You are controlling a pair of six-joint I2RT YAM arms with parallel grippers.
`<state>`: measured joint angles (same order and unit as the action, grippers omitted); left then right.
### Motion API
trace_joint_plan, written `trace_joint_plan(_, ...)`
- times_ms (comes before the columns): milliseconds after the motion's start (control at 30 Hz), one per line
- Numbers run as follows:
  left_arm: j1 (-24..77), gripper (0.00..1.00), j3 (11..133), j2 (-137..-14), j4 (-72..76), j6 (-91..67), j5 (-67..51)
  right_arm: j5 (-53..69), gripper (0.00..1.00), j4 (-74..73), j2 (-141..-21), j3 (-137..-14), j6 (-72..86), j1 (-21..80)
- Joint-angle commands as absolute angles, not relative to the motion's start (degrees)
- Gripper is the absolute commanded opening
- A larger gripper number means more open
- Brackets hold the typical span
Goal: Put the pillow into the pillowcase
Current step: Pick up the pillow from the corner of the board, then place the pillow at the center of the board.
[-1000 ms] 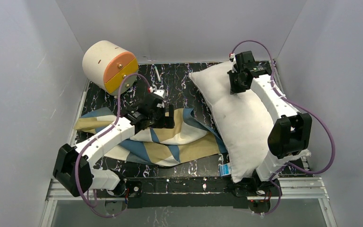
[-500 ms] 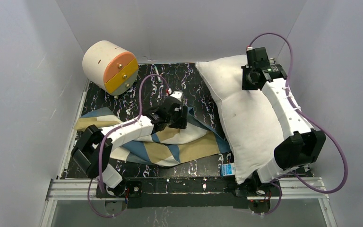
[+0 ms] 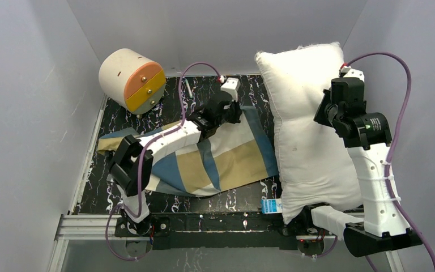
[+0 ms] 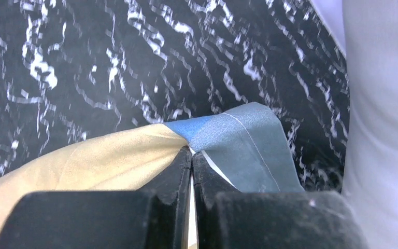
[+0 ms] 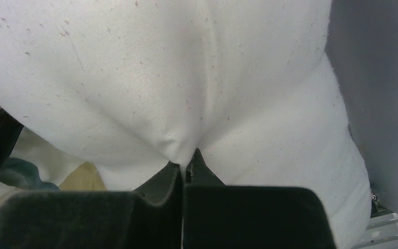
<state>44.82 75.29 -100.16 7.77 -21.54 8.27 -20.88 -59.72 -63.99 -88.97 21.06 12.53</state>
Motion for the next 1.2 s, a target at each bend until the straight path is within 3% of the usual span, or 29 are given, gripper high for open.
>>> trace_joint_plan(0, 45.02, 0.0, 83.15, -103.98, 10.31, -19.24, 7.83, -23.77, 0.01, -61.79, -61.96, -89.88, 22.85, 12.55)
trace_joint_plan(33, 45.0, 0.0, 84.72, -104.4, 8.54, -18.61, 7.94, -23.55, 0.01, -62.01, -61.9, -90.17, 22.65, 12.49)
trace_joint_plan(133, 45.04, 0.52, 88.08, -104.2, -2.5, -16.39, 13.22, -21.32, 0.01, -62.03, -61.8, -90.75, 21.7, 12.55)
trace_joint_plan(167, 45.08, 0.61, 87.8, -103.01, -5.29, -16.26, 15.55, -20.8, 0.01, -61.88, -61.64, -90.72, 21.52, 12.52)
trace_joint_plan(300, 45.01, 0.7, 82.4, -95.85, -13.12, -18.73, 26.52, -19.04, 0.01, -60.79, -61.48, -89.74, 20.36, 12.5)
trace_joint_plan(500, 44.74, 0.69, 71.76, -87.53, -20.56, -31.26, 40.78, -17.16, 0.01, -57.94, -61.49, -90.2, 15.21, 12.49)
trace_joint_plan(633, 44.13, 0.67, 69.4, -89.18, -22.52, -38.0, 44.15, -14.71, 0.01, -53.57, -61.74, -92.2, 9.43, 12.52)
trace_joint_plan(933, 42.49, 0.68, 66.19, -94.88, -18.0, -47.39, 39.56, -15.57, 0.01, -56.01, -74.28, -115.0, -1.63, 12.58)
trace_joint_plan(1033, 41.48, 0.68, 65.86, -96.96, -18.91, -51.13, 42.19, -13.18, 0.01, -53.28, -74.47, -115.58, -5.04, 12.69)
trace_joint_plan(1167, 38.28, 0.61, 62.91, -98.85, -13.18, -53.3, 35.41, -15.42, 0.01, -51.18, -74.67, -115.03, -7.55, 12.68)
